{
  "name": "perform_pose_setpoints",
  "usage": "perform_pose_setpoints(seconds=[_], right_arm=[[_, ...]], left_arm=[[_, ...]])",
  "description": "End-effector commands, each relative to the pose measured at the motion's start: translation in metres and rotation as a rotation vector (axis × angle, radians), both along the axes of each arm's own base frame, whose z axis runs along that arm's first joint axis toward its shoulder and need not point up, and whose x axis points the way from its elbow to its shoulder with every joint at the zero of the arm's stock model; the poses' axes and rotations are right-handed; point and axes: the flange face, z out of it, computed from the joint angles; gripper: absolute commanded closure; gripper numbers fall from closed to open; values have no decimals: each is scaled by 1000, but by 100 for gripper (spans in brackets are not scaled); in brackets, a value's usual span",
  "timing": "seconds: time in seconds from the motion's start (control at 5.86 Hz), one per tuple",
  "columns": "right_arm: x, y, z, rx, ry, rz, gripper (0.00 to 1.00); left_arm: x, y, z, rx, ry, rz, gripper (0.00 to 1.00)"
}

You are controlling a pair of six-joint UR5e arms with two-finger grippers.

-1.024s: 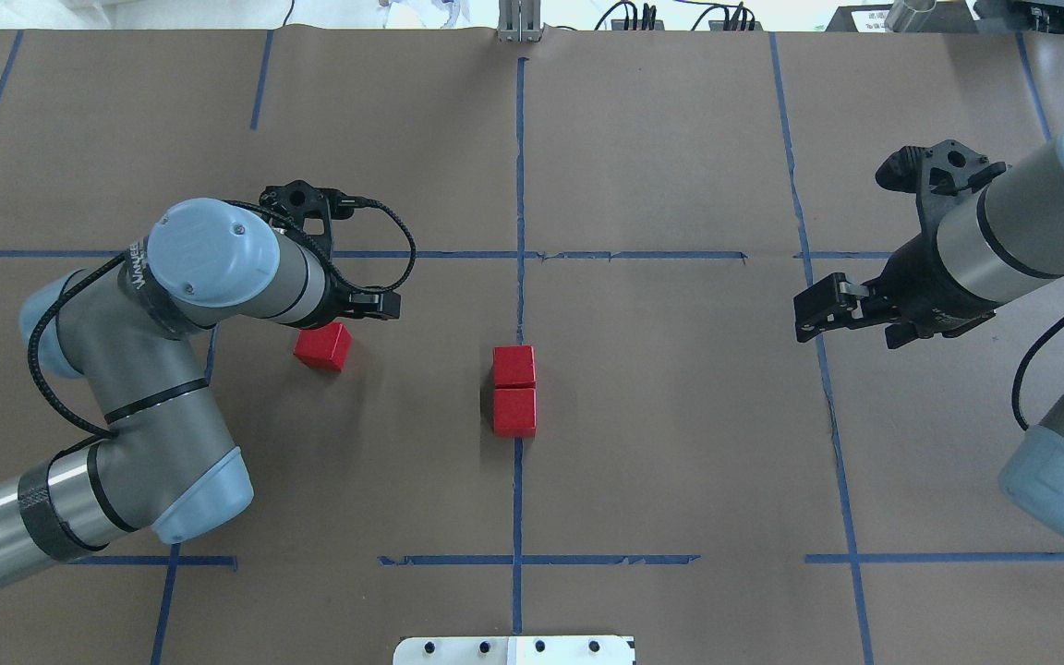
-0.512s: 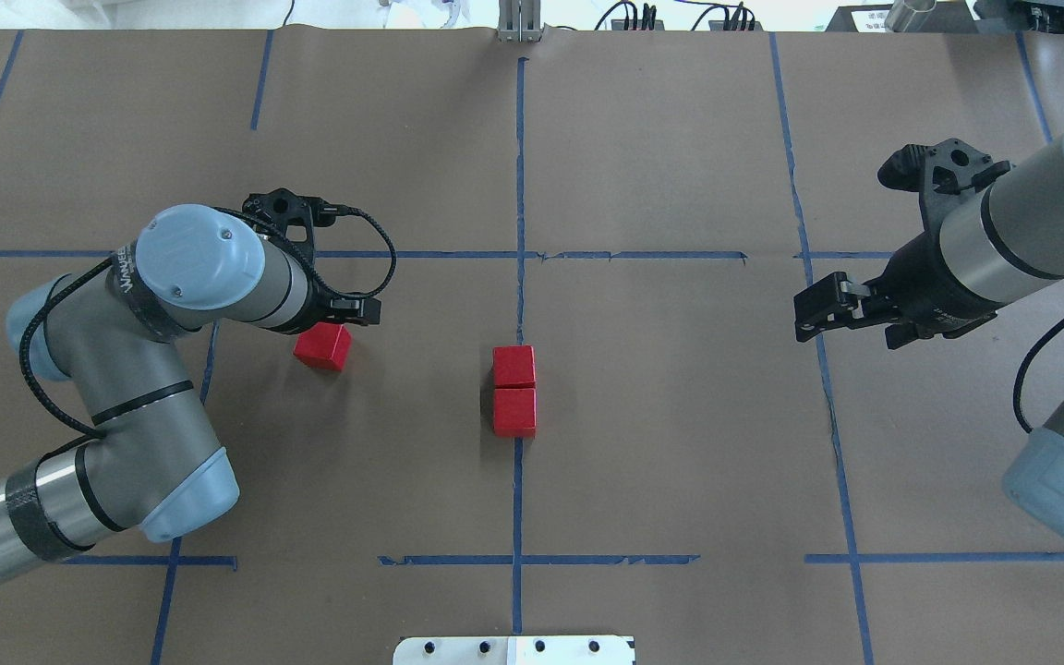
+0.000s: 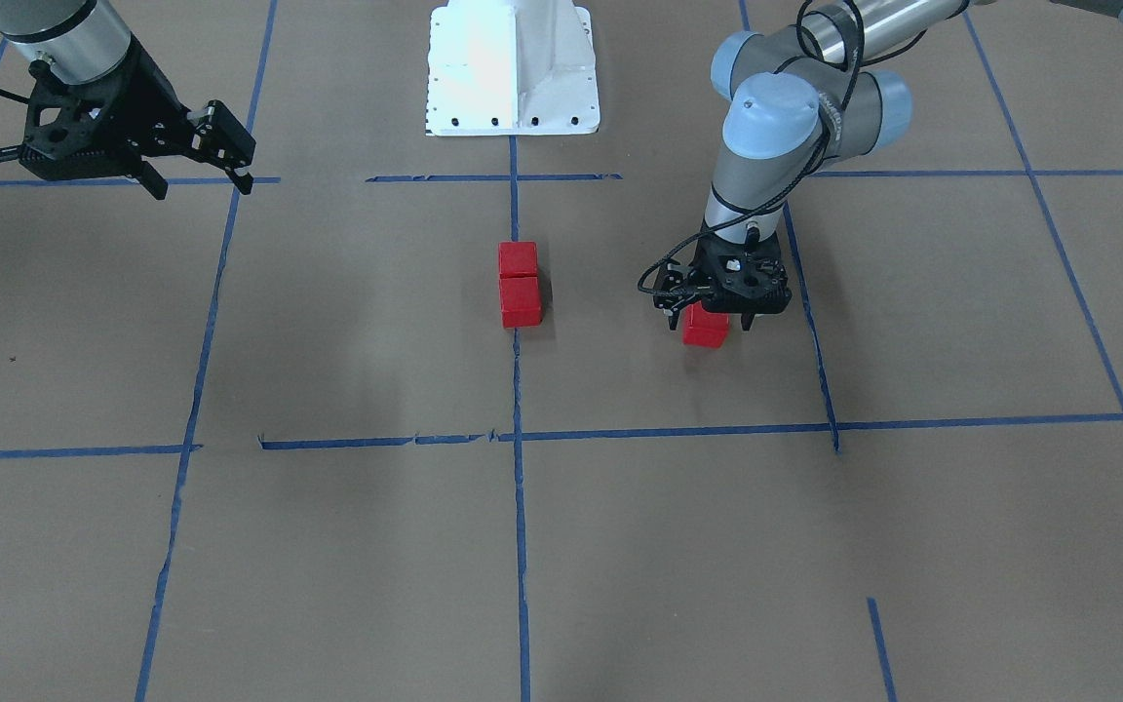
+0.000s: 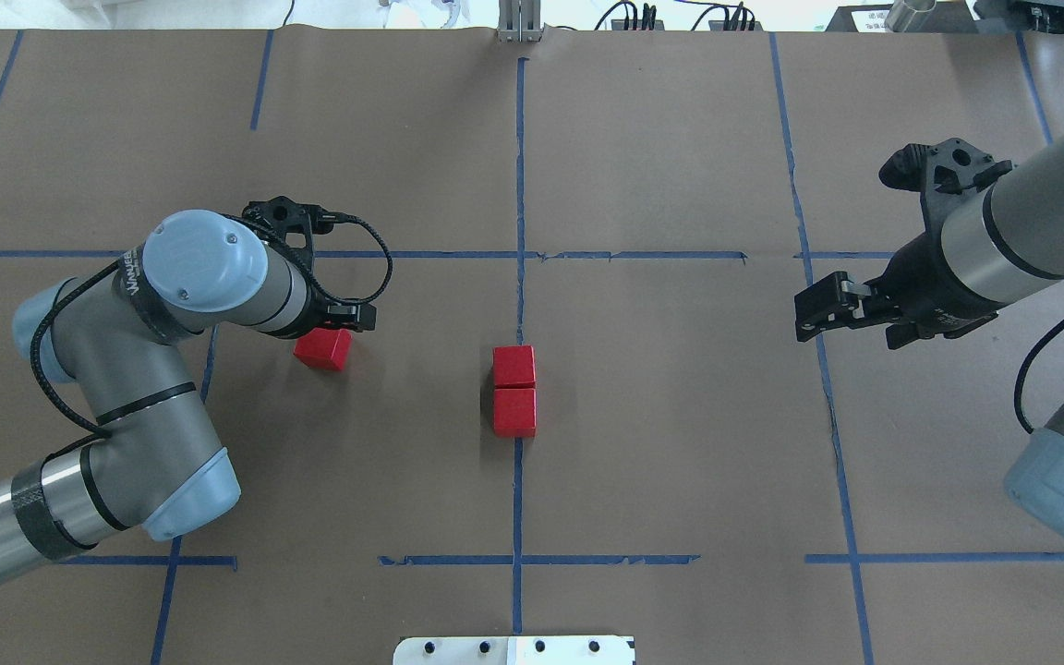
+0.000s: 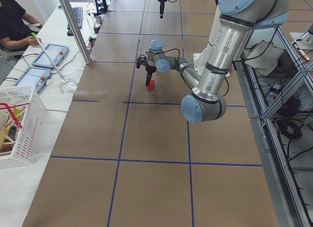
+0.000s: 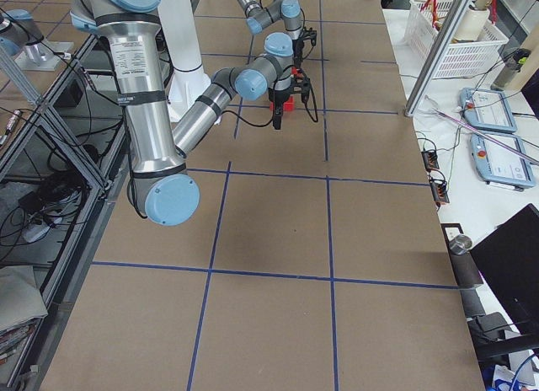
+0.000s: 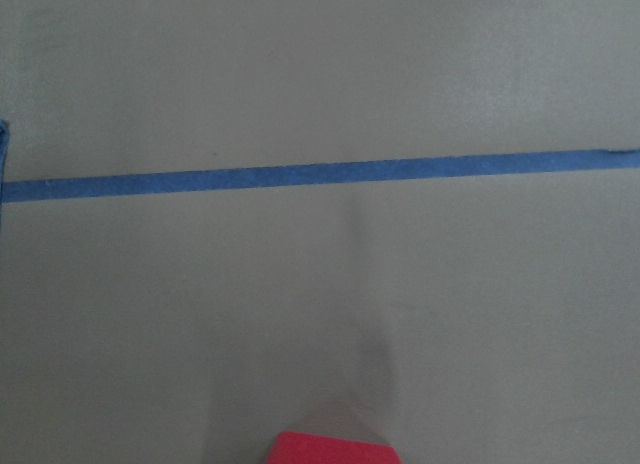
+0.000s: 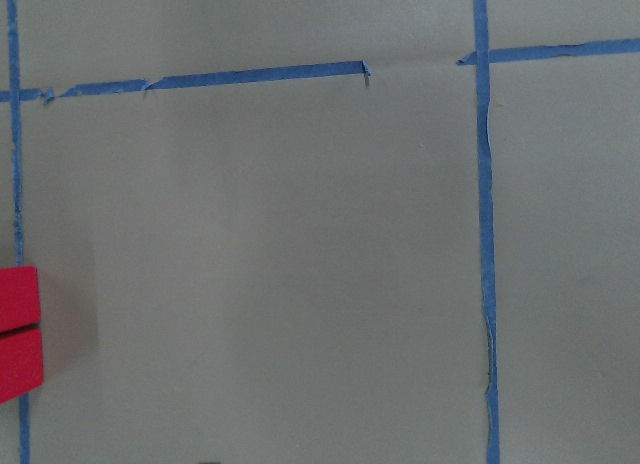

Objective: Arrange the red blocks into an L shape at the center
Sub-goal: 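Grasp the last red cube with the left gripper and lift it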

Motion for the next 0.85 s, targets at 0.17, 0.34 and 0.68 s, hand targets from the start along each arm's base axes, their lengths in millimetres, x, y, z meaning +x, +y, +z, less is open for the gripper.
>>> perform_pose_setpoints(seconds=[0.17,0.34,0.68], right_arm=[[-1,0,1,-1,2,0,0],[-2,-1,1,-1,2,-1,0],[-2,-1,1,-2,2,-3,0]], left_arm=[[6,-1,10,-6,-21,12,7],[7,0,11,-7,-22,13,19],[9,2,11,-17,-15,27,67]])
